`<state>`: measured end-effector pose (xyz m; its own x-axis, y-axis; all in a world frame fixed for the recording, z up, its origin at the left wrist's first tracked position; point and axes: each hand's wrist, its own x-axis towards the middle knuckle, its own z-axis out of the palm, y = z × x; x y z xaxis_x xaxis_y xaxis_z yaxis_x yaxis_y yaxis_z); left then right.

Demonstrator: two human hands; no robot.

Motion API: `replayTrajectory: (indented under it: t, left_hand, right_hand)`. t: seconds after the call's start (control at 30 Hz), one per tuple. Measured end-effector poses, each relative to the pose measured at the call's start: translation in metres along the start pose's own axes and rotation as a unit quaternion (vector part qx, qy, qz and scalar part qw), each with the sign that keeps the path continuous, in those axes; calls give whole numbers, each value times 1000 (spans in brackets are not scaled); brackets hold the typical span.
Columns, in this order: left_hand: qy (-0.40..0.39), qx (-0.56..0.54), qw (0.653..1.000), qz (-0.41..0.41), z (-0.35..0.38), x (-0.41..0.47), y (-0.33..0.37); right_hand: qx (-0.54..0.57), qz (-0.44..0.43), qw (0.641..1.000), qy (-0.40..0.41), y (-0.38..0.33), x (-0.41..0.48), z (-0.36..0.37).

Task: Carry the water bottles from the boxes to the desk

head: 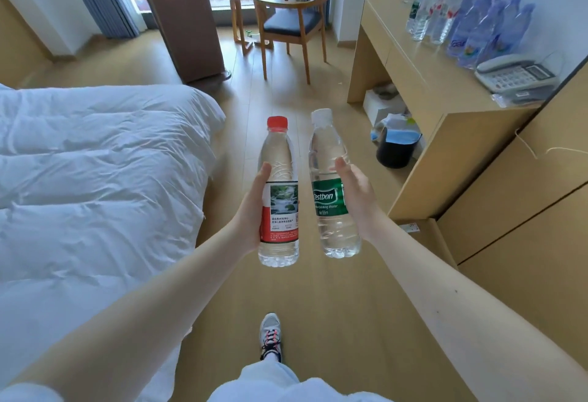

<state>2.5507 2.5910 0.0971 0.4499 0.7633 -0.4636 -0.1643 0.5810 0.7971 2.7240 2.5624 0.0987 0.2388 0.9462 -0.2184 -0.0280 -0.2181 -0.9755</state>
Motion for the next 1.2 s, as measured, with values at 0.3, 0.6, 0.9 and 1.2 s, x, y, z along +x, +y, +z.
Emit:
replayTrajectory:
  t: [0.3, 0.6, 0.9, 1.2]
  left_hand:
    - [-26, 9, 999, 27, -78, 93, 111]
    - [-42, -14, 999, 15, -109, 162, 143]
    - [-12, -17, 998, 55, -107, 246, 188]
    - [-15, -26, 999, 34, -44, 365, 259]
  right_hand:
    - [29, -15, 998, 45, -57, 112, 77]
    - [37, 9, 999, 38, -67, 190, 106]
    - [61, 6, 998, 13, -74, 289, 98]
    - [95, -6, 995, 9, -114, 417, 26]
